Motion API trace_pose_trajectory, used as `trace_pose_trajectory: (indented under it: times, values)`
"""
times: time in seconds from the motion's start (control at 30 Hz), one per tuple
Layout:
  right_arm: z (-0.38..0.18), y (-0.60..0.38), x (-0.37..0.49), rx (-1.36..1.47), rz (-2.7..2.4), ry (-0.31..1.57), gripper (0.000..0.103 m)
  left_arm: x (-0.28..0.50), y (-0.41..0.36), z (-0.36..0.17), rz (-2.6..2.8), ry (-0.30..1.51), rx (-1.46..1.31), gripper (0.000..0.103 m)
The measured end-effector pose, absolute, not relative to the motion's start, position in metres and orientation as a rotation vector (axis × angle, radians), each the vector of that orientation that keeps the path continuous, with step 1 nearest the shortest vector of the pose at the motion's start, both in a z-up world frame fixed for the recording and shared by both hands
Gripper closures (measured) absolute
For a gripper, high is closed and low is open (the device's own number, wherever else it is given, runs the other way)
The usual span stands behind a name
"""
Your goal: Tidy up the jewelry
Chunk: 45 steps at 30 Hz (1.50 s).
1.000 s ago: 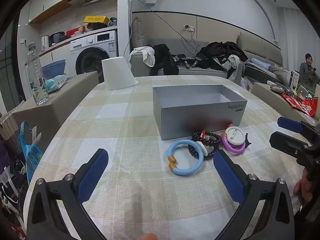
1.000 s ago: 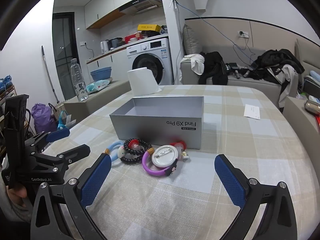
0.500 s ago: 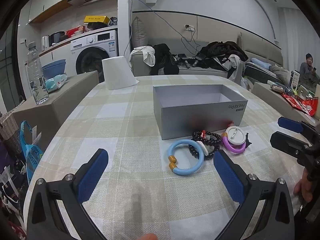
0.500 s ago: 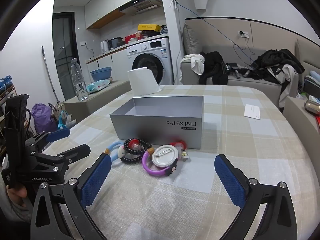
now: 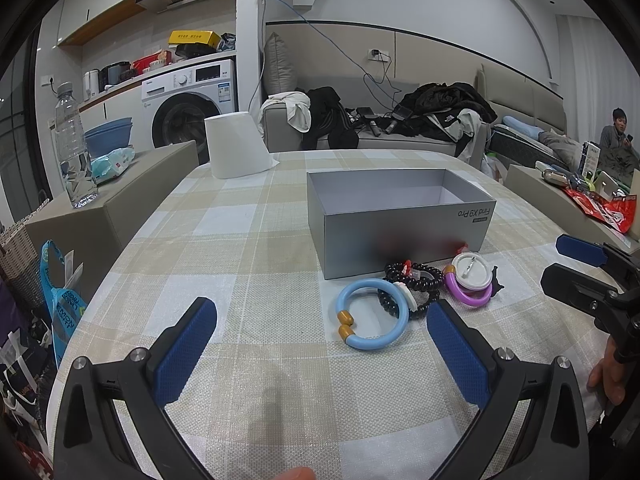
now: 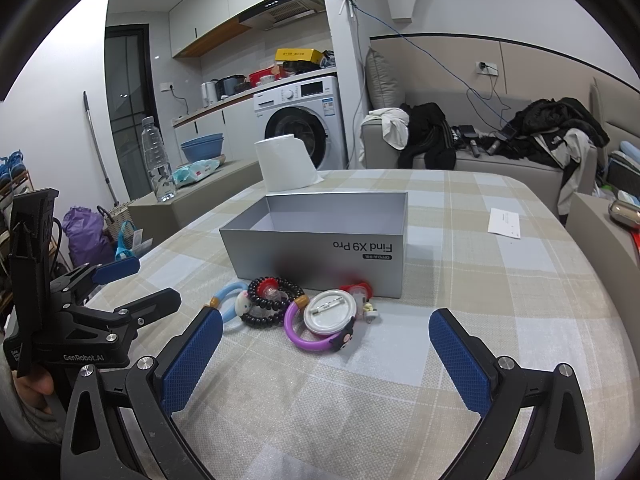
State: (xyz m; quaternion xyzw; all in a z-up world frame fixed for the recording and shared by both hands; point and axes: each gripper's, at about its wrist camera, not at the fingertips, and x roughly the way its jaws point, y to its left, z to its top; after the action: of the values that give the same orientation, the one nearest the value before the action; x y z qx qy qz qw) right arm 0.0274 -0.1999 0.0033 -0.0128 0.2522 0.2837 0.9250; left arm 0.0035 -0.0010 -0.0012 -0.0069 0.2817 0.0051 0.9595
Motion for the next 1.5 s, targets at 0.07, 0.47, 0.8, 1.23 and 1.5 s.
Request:
trace_pose_trajectory:
  times: [0.07,0.47,0.8,1.23,1.5]
  values:
    - [0.003,-0.2,0.027,-0.026,0.582,0.517,0.0,0.003,-0.001,-0.001,0.011,0.571,-0.013,0.001]
    - [0.004,-0.201,0.028,-0.023,0.582,0.519,0.0,0.003,-0.001,-0.001,0.01,0.572,-0.014,0.001]
    - [0.003,-0.201,0.028,-0.022,0.58,0.521,0.0,0.004,-0.001,-0.001,0.009,0.572,-0.015,0.001]
    - [0.001,-0.205,0.032,-0.015,0.58,0.526,0.0,0.0,0.004,-0.001,-0.01,0.555,-0.037,0.001]
    - [0.001,-0.205,0.032,-0.011,0.576,0.535,0.0,-0.002,0.005,-0.001,-0.019,0.553,-0.044,0.001]
